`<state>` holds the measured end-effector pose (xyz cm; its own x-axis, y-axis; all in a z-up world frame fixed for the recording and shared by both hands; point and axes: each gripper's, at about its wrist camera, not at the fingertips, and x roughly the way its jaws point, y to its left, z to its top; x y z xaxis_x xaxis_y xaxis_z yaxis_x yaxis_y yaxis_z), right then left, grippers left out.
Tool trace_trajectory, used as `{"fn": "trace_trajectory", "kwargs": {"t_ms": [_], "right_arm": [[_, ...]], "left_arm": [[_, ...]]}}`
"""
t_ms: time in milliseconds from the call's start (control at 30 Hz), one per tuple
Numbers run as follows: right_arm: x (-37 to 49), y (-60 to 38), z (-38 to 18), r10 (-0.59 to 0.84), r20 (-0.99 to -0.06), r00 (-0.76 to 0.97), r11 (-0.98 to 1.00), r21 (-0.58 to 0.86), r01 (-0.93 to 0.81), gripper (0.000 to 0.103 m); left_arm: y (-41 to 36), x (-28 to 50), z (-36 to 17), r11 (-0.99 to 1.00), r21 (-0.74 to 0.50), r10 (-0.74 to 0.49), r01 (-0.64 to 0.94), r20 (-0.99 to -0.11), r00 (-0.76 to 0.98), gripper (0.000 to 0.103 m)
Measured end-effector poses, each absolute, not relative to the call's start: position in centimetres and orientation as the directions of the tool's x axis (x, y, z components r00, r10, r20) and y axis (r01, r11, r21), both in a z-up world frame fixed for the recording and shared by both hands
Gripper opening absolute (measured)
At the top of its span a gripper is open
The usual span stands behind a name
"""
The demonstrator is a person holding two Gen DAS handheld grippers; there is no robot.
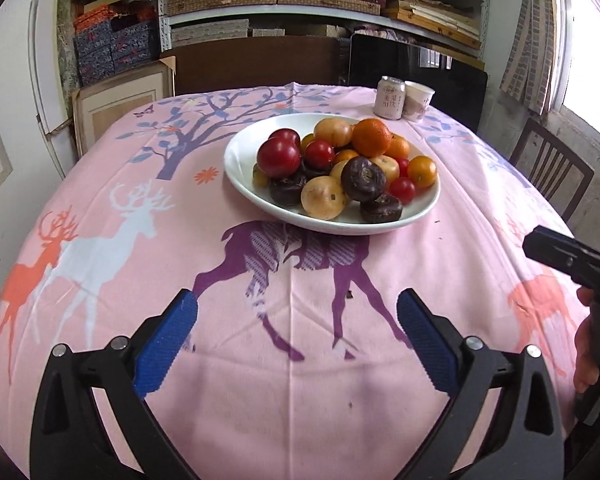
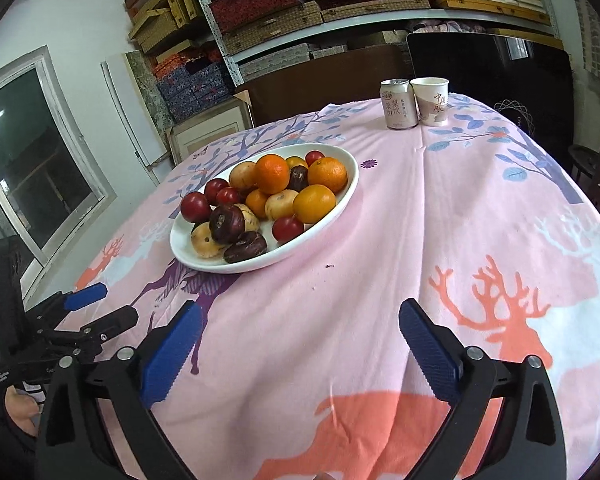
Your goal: Organize fruits
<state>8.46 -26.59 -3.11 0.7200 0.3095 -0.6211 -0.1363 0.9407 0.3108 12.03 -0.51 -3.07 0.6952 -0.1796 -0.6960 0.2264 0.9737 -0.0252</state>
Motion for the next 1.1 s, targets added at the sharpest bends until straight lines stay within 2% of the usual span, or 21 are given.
{"fn": "trace_trajectory", "kwargs": {"t_ms": [467,833,1000,1100], "right_arm": [[-2.4,-24.1,3.0,0.296,-0.542,0.786,0.953,0.221,-0.207,0.099],[-8.3,-24.0,5.0,0.249,-0.496,0.832,0.966,0.194,-0.173,0.099],[-9.2,-24.4,5.2,0.248,-0.487,0.838,0.966,0.192,-0.174,0.099],[-8.8,-24.7,4.8,0.252,-0.494,0.832,0.964,0.207,-0.169,0.099]], "left_arm": [[2.0,1.0,3.5,0.989,0.027,-0.104,0.144,-0.566,0.818,0.098],[1.9,-5.5,4.8,0.986,0.071,-0.088,0.149,-0.539,0.838,0.098],[1.2,-6.1,5.0,0.983,0.065,-0.114,0.173,-0.526,0.843,0.098],[1.0,-5.4,4.6,0.983,0.057,-0.114,0.173,-0.548,0.829,0.098]]}}
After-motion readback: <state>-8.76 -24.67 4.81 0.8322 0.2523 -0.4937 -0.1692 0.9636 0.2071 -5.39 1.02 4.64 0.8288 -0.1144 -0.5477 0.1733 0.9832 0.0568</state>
